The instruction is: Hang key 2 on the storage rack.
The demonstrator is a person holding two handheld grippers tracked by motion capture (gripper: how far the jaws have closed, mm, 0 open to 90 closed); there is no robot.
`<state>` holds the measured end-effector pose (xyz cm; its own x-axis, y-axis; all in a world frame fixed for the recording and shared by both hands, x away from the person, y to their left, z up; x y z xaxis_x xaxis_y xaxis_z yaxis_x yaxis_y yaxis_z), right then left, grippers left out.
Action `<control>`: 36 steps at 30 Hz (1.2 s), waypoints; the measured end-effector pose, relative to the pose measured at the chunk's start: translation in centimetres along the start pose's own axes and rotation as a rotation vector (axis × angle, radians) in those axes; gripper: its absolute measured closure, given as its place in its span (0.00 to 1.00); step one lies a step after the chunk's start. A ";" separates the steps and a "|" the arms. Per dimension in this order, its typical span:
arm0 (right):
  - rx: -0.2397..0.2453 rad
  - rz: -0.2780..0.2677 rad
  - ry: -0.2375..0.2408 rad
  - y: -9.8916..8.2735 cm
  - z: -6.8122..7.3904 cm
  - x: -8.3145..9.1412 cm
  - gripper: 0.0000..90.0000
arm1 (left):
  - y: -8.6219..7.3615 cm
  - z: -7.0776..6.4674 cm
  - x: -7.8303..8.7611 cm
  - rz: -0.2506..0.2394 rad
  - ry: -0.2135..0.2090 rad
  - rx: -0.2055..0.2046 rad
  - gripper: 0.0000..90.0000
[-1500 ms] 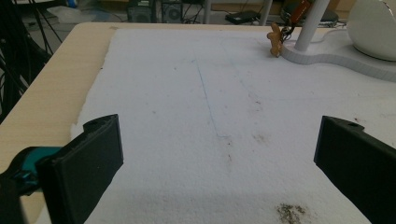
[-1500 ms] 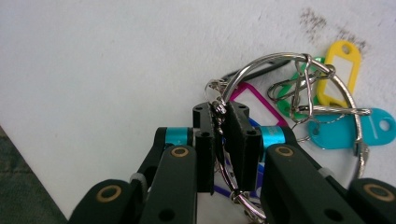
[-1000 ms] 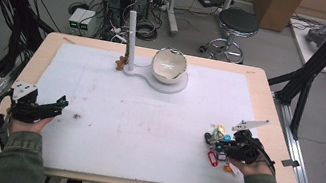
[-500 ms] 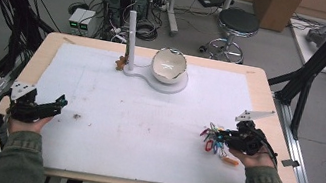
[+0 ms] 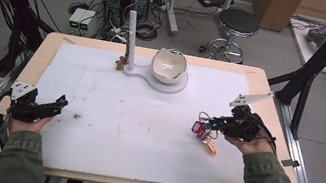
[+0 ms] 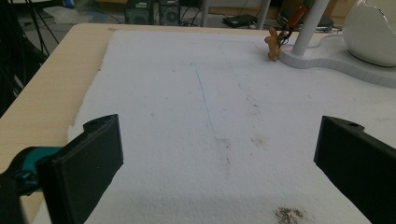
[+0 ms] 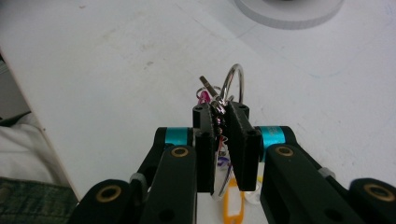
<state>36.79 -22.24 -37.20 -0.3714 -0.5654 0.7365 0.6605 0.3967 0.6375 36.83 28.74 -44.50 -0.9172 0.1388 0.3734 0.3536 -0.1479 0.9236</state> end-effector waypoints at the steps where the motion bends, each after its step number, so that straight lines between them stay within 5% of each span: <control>1: -0.001 -0.008 0.000 0.3 0.1 -0.1 0.91 | 0.0 0.0 0.0 -0.001 -0.001 0.001 0.02; 19: -0.001 -0.014 0.106 6.1 2.1 -1.0 0.91 | 0.1 0.1 -0.1 -0.011 -0.005 0.003 0.02; 36: 0.018 -0.015 0.155 11.4 2.7 -2.6 0.91 | 0.1 0.2 -0.4 -0.011 -0.013 0.006 0.02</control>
<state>43.55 -14.32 -31.24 -0.2754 -0.6754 0.6841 0.6434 0.3992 0.6532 37.25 28.85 -44.51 -0.9186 0.1532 0.3644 0.3449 -0.1400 0.9282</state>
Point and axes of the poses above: each handheld gripper's, and its own axes: x roughly backward along the jaws, y roughly out of its top, z roughly to its left, the point moved 8 cm from there along -x, roughly forward along the jaws, and after that the axes turned 12 degrees about -x, right-handed, at the moved point
